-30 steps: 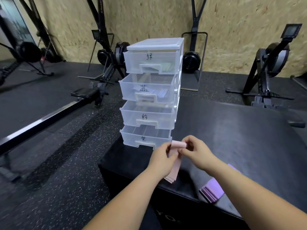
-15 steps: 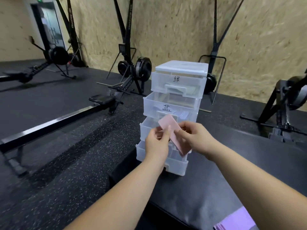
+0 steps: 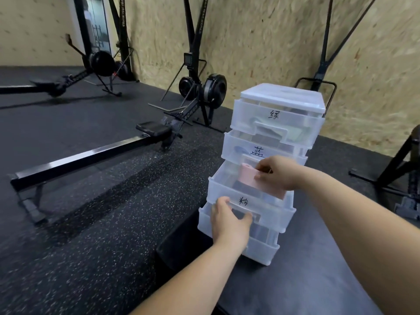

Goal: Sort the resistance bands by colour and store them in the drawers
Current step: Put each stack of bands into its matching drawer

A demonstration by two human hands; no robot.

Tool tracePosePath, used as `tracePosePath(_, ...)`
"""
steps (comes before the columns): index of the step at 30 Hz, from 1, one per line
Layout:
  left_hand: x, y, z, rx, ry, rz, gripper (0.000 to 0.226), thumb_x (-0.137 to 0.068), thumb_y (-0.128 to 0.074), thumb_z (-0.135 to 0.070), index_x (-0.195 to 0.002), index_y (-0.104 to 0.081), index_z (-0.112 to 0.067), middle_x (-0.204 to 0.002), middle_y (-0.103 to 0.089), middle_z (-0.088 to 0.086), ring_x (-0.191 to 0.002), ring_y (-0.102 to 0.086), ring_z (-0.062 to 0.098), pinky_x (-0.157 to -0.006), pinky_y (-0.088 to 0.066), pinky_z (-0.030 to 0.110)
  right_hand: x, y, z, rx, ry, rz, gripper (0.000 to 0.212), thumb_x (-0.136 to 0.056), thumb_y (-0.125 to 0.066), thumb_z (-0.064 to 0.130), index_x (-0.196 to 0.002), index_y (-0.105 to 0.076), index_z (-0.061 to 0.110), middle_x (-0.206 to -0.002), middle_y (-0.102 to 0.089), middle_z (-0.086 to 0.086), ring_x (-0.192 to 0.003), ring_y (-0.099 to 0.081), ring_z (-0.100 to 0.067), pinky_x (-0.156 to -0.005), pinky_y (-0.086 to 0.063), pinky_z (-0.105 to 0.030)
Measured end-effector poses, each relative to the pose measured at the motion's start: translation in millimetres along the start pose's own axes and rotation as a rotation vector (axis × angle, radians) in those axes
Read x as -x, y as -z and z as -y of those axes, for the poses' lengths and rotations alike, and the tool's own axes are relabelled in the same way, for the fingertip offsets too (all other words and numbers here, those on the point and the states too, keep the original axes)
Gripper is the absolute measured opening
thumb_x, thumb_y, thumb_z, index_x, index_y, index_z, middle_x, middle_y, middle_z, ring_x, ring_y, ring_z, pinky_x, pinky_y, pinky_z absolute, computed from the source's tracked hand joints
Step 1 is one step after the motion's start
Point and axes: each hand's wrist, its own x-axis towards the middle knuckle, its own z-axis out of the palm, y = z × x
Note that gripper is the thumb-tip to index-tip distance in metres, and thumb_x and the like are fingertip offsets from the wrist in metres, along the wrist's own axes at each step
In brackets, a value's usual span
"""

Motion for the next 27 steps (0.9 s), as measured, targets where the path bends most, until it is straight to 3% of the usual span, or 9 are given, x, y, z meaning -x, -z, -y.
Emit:
tracePosePath(3, -2.3, -8.4, 0.4, -0.012, -0.011, -0.042, 0.071, -0.081, -0.083, -0.043, -0.135, -0.04, -0.03, -0.13, -0.045, -0.008, -0.123, -0.053, 0.018, -0.102, -0.052, 0.043, -12.8, -12.9, 3.3, 0.049, 0.039, 0.028, 0.007, -0.097, -0.067, 0.036, -0.099, -0.068, 0.029, -0.096, -0.071, 0.005, -0.09, -0.064, -0.023, -0.075, -0.047, -0.032)
tracePosePath(5, -2.4, -12.7, 1.8, -0.008, -0.027, -0.074, 0.072, -0.079, -0.084, -0.042, -0.135, -0.04, -0.029, -0.131, -0.044, -0.008, -0.125, -0.053, 0.018, -0.103, -0.051, 0.043, -17.6, -27.1, 5.9, 0.017, 0.031, 0.054, 0.012, -0.096, -0.067, 0.037, -0.098, -0.069, 0.025, -0.095, -0.073, 0.002, -0.087, -0.067, -0.024, -0.077, -0.053, -0.036)
tracePosePath(7, -1.7, -15.3, 3.5, -0.004, -0.05, -0.102, 0.071, -0.079, -0.085, -0.039, -0.134, -0.041, -0.03, -0.132, -0.044, -0.009, -0.125, -0.051, 0.015, -0.104, -0.05, 0.04, -19.6, -44.1, 2.6, 0.026, -0.011, 0.103, 0.021, -0.096, -0.063, 0.037, -0.102, -0.073, 0.02, -0.1, -0.075, -0.002, -0.091, -0.069, -0.027, -0.083, -0.057, -0.04)
tracePosePath(11, 1.2, -17.0, 8.9, -0.001, -0.076, -0.094, 0.066, -0.08, -0.086, -0.036, -0.124, -0.036, -0.038, -0.129, -0.04, -0.013, -0.121, -0.052, 0.009, -0.101, -0.051, 0.037, -16.5, -62.3, -4.7, 0.133, -0.099, 0.179, 0.033, -0.101, -0.059, 0.041, -0.121, -0.075, 0.02, -0.122, -0.073, -0.002, -0.111, -0.066, -0.028, -0.096, -0.053, -0.036)
tracePosePath(13, 1.7, -17.2, 10.4, -0.009, -0.087, -0.083, 0.067, -0.082, -0.087, -0.036, -0.121, -0.033, -0.041, -0.129, -0.039, -0.015, -0.117, -0.05, 0.004, -0.101, -0.051, 0.035, -15.8, -58.3, -5.5, 0.094, -0.135, 0.138, 0.041, -0.097, -0.062, 0.042, -0.131, -0.07, 0.022, -0.129, -0.071, -0.001, -0.117, -0.065, -0.029, -0.101, -0.053, -0.038)
tracePosePath(15, 1.3, -17.0, 9.9, -0.022, -0.098, -0.077, 0.067, -0.083, -0.087, -0.036, -0.126, -0.035, -0.039, -0.13, -0.038, -0.015, -0.117, -0.05, 0.004, -0.102, -0.051, 0.036, -12.3, -51.8, -5.1, 0.095, -0.14, 0.12, 0.042, -0.096, -0.061, 0.04, -0.128, -0.07, 0.015, -0.127, -0.073, -0.005, -0.118, -0.064, -0.033, -0.101, -0.053, -0.041)
tracePosePath(17, -1.2, -17.2, 7.5, -0.052, -0.116, -0.057, 0.073, -0.083, -0.086, -0.035, -0.137, -0.038, -0.032, -0.135, -0.039, -0.012, -0.123, -0.052, 0.009, -0.104, -0.05, 0.039, -6.1, -45.9, -5.4, 0.11, -0.116, 0.098, 0.035, -0.098, -0.059, 0.032, -0.122, -0.072, 0.01, -0.12, -0.075, -0.01, -0.116, -0.065, -0.035, -0.099, -0.053, -0.041)
tracePosePath(20, -7.9, -17.9, 2.6, -0.127, -0.143, -0.002, 0.087, -0.082, -0.085, -0.039, -0.151, -0.033, -0.025, -0.144, -0.039, -0.004, -0.133, -0.051, 0.02, -0.108, -0.049, 0.044, 7.9, -37.2, -6.4, 0.078, -0.093, 0.022, 0.03, -0.1, -0.058, 0.024, -0.125, -0.072, 0.018, -0.118, -0.075, -0.004, -0.115, -0.065, -0.029, -0.094, -0.051, -0.032)
tracePosePath(27, -24.4, -9.1, -15.6, -0.406, -0.212, 0.19, 0.103, -0.086, -0.078, -0.057, -0.165, -0.021, -0.023, -0.156, -0.031, -0.003, -0.144, -0.044, 0.024, -0.112, -0.047, 0.049, 66.5, -19.7, -19.8, -0.027, -0.097, -0.171, 0.035, -0.098, -0.065, 0.027, -0.131, -0.071, 0.018, -0.121, -0.076, 0.0, -0.113, -0.07, -0.022, -0.1, -0.054, -0.035)
